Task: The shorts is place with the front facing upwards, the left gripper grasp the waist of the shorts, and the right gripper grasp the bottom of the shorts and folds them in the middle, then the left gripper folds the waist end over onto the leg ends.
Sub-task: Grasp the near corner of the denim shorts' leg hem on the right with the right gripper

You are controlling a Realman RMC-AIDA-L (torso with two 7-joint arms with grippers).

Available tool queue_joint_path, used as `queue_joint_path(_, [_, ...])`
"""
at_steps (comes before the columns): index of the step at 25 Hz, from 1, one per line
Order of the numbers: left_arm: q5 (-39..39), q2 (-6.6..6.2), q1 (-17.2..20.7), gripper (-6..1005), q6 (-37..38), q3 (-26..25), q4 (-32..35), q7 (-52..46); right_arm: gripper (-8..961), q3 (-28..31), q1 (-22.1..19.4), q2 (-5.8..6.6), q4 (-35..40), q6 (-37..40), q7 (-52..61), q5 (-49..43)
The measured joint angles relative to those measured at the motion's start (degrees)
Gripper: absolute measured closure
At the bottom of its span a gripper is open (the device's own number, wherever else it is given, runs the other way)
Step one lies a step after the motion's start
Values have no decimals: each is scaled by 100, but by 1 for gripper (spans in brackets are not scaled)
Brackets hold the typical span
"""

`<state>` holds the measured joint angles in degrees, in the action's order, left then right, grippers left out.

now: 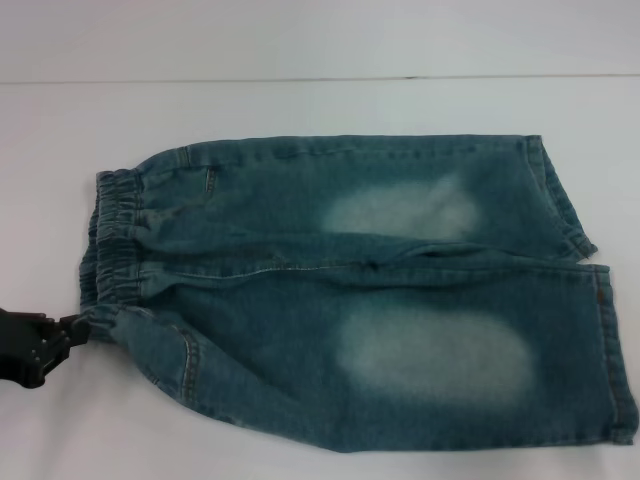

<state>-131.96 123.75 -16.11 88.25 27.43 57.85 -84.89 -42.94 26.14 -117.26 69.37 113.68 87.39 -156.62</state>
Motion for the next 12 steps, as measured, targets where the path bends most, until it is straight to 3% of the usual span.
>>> queue_joint_path(12, [15, 2, 12, 936, -9, -6, -28, 13, 239, -301, 36, -160, -60, -118, 140, -376])
